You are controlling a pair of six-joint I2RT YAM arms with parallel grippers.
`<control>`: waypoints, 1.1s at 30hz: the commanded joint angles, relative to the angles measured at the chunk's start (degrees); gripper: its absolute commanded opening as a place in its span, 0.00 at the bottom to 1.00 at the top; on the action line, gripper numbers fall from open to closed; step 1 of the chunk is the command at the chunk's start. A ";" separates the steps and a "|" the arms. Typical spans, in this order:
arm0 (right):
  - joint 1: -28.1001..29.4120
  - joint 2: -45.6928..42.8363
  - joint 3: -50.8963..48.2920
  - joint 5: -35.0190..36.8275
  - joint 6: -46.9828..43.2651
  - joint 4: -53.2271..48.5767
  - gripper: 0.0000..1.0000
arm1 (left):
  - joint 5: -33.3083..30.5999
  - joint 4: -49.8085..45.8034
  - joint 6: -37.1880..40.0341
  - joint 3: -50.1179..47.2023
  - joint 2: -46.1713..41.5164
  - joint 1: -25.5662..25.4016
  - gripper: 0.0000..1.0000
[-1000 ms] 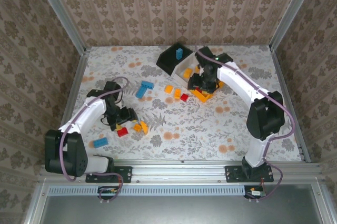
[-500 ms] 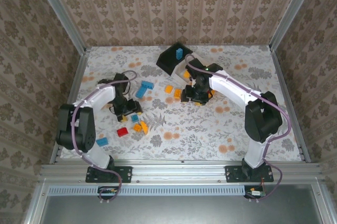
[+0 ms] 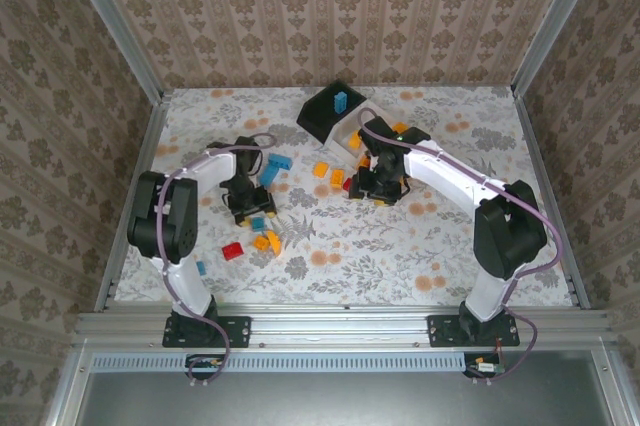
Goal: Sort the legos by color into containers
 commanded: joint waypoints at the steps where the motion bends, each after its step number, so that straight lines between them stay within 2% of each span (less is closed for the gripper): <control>1: -0.85 -2.64 -1.34 0.05 0.80 0.76 0.55 | -1.13 -1.73 1.13 1.38 1.53 -0.59 0.56; 4: -1.22 -3.03 -2.05 0.21 0.98 1.02 0.55 | -1.16 -1.45 1.32 0.78 1.91 -0.60 0.52; 11: -1.70 -3.99 -3.27 0.52 1.46 1.62 0.55 | -0.92 -1.84 1.89 1.41 1.69 -0.54 0.26; 17: -3.43 -6.91 -4.81 1.88 1.46 1.39 0.55 | 2.82 -2.93 1.47 6.73 1.28 -0.37 0.24; 20: -5.73 -10.47 -7.24 2.28 1.64 1.12 0.55 | 7.53 -1.46 -0.05 13.65 2.86 -0.19 0.24; 24: -8.82 -16.82 -12.48 1.42 2.66 1.41 0.55 | 14.69 3.44 -5.78 27.70 9.13 -0.19 0.24; 29: -10.22 -26.42 -19.02 1.15 5.06 2.34 0.55 | 21.60 14.43 -19.65 44.48 20.92 -0.19 0.24; 33: -10.54 -32.92 -21.97 1.11 7.29 2.05 0.55 | 23.44 22.49 -30.78 57.01 30.88 -0.50 0.25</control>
